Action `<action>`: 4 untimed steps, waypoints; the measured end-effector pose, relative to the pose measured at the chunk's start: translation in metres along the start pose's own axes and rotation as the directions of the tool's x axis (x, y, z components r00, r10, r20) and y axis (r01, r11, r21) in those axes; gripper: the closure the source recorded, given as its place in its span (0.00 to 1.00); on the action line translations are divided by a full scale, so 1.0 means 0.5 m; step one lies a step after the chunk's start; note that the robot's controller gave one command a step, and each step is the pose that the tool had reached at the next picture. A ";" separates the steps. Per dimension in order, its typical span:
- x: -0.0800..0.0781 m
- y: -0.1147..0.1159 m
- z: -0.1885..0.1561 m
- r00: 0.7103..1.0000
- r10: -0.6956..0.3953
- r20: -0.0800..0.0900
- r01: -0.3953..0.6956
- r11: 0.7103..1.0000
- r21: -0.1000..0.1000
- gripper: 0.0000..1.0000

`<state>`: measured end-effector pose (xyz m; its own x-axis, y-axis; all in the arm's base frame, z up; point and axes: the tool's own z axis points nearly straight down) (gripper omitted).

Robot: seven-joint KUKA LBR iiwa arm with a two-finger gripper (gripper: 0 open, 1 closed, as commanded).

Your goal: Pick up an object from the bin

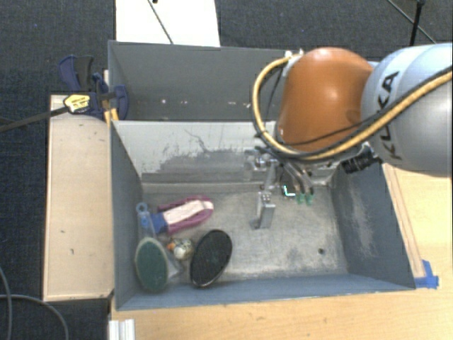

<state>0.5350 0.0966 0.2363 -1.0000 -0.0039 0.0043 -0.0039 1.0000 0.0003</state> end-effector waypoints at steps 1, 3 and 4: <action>-0.042 0.085 0.316 0.965 -0.261 0.015 0.261 0.965 0.004 0.00; 0.099 0.117 0.328 0.706 -0.708 0.008 0.708 0.706 0.004 0.00; 0.097 0.117 0.329 0.710 -0.704 0.011 0.704 0.710 0.005 1.00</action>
Offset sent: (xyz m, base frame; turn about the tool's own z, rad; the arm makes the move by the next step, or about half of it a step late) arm 0.0156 0.0434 -0.1626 -0.2652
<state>0.4856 0.1548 0.0721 -0.7076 -0.7066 -0.0079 -0.7066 0.7076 -0.0023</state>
